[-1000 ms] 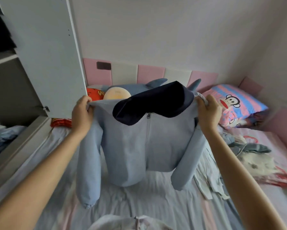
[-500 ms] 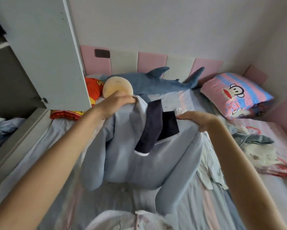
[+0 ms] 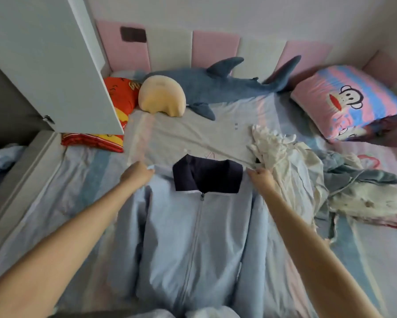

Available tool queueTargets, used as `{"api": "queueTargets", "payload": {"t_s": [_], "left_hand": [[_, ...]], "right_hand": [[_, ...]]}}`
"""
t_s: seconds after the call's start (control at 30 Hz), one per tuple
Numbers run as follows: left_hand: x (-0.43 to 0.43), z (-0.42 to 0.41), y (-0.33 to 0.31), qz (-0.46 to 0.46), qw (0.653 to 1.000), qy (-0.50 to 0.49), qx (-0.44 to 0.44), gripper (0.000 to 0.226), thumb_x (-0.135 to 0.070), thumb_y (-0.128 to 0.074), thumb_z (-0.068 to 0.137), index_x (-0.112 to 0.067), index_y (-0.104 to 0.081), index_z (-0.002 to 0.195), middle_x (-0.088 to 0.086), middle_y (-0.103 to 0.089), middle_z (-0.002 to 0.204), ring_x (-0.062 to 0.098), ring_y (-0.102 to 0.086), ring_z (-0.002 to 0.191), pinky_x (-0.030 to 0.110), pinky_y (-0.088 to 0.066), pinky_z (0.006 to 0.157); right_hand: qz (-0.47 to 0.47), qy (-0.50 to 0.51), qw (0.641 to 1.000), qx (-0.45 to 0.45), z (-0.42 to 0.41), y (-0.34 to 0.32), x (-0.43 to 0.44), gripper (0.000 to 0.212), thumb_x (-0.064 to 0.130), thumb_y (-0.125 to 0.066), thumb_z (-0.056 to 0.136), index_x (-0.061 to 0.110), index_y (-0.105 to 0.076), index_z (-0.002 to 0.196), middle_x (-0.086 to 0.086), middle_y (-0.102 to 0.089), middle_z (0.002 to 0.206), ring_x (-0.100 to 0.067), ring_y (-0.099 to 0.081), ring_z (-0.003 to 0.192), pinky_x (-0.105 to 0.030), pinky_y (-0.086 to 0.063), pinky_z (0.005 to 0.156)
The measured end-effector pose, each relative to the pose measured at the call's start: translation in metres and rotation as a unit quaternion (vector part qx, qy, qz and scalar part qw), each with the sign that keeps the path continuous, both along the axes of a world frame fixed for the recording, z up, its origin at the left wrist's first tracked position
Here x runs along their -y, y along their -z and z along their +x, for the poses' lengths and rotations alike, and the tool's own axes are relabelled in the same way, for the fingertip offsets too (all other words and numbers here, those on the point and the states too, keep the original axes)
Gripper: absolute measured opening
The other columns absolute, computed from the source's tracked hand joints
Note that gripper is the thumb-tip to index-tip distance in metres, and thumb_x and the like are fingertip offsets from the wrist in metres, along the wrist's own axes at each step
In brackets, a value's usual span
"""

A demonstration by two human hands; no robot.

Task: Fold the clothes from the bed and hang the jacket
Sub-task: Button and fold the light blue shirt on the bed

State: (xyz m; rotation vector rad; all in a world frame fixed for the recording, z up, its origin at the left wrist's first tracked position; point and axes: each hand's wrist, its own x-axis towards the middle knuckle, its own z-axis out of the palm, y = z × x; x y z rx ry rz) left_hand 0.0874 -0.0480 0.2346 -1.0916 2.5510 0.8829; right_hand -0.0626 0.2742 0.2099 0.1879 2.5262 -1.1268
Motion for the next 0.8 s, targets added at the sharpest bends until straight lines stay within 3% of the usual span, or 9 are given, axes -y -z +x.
{"api": "queueTargets", "payload": {"t_s": [0.1,0.2,0.3,0.4,0.47,0.53,0.67,0.73,0.8], "left_hand": [[0.004,0.005,0.059,0.006,0.999,-0.008,0.041,0.046,-0.040,-0.044,0.097,0.000,-0.064,0.110,0.025,-0.064,0.112,0.038,-0.060,0.102,0.037,-0.046,0.083],[0.012,0.013,0.107,-0.001,0.998,-0.025,0.056,0.043,-0.035,-0.042,0.099,0.000,-0.063,0.112,0.025,-0.063,0.113,0.039,-0.059,0.102,0.035,-0.042,0.078],[0.023,0.015,0.135,-0.035,0.997,-0.027,0.057,0.041,-0.033,-0.041,0.099,0.001,-0.061,0.111,0.026,-0.061,0.116,0.040,-0.057,0.104,0.037,-0.041,0.077],[0.034,0.003,0.182,-0.053,0.993,-0.012,0.103,0.034,-0.026,-0.043,0.099,0.001,-0.056,0.114,0.026,-0.058,0.119,0.041,-0.055,0.107,0.041,-0.042,0.082],[0.036,-0.009,0.205,-0.087,0.991,0.005,0.100,0.028,-0.016,-0.048,0.095,0.000,-0.052,0.118,0.028,-0.056,0.118,0.043,-0.054,0.107,0.045,-0.041,0.084],[0.032,-0.019,0.219,-0.138,0.989,0.031,0.045,0.041,-0.005,-0.054,0.088,-0.004,-0.048,0.129,0.027,-0.052,0.122,0.043,-0.051,0.109,0.049,-0.040,0.086],[0.021,-0.048,0.272,-0.150,0.984,0.091,0.025,0.059,-0.003,-0.058,0.081,-0.011,-0.044,0.138,0.022,-0.045,0.135,0.041,-0.047,0.115,0.048,-0.034,0.091],[0.023,-0.059,0.297,-0.150,0.985,0.083,0.017,0.055,-0.006,-0.058,0.083,-0.013,-0.048,0.136,0.021,-0.041,0.140,0.041,-0.044,0.120,0.047,-0.030,0.096],[0.024,-0.061,0.321,-0.128,0.989,0.070,0.027,0.049,-0.006,-0.056,0.083,-0.014,-0.053,0.131,0.020,-0.043,0.139,0.040,-0.046,0.119,0.048,-0.030,0.096]], "right_hand": [[0.061,-0.047,0.995,0.066,0.012,0.065,0.008,0.042,0.032,-0.042,0.100,-0.005,-0.061,0.092,-0.016,-0.059,0.087,-0.030,-0.054,0.084,-0.031,-0.033,0.066],[0.098,-0.082,0.976,0.176,0.021,0.121,0.009,0.038,0.026,-0.041,0.101,-0.003,-0.061,0.114,-0.021,-0.062,0.114,-0.035,-0.056,0.109,-0.026,-0.034,0.074],[0.119,-0.108,0.965,0.206,0.024,0.154,0.015,0.037,0.025,-0.041,0.100,-0.001,-0.061,0.116,-0.021,-0.062,0.115,-0.035,-0.057,0.107,-0.030,-0.039,0.079],[0.163,-0.200,0.918,0.300,0.019,0.210,0.034,0.031,0.023,-0.041,0.100,0.005,-0.062,0.115,-0.015,-0.062,0.111,-0.028,-0.059,0.100,-0.033,-0.044,0.089],[0.164,-0.218,0.896,0.349,0.013,0.233,0.047,0.021,0.022,-0.046,0.096,0.009,-0.063,0.096,-0.012,-0.064,0.091,-0.024,-0.061,0.077,-0.033,-0.051,0.072],[0.141,-0.201,0.918,0.311,-0.001,0.248,0.061,0.018,0.014,-0.046,0.092,0.008,-0.063,0.092,-0.013,-0.062,0.084,-0.023,-0.057,0.069,-0.034,-0.049,0.065],[0.123,-0.162,0.970,0.129,-0.058,0.301,0.095,0.055,-0.009,-0.041,0.082,0.013,-0.049,0.131,-0.013,-0.051,0.128,-0.025,-0.053,0.108,-0.023,-0.037,0.073],[0.205,-0.244,0.946,0.052,-0.090,0.324,0.110,0.074,-0.015,-0.044,0.077,0.019,-0.036,0.142,-0.008,-0.036,0.145,-0.026,-0.043,0.125,-0.032,-0.042,0.082],[0.360,-0.375,0.854,-0.013,-0.117,0.353,0.119,0.082,-0.012,-0.047,0.082,0.025,-0.019,0.150,-0.002,-0.015,0.158,-0.026,-0.026,0.139,-0.040,-0.040,0.098]]}}
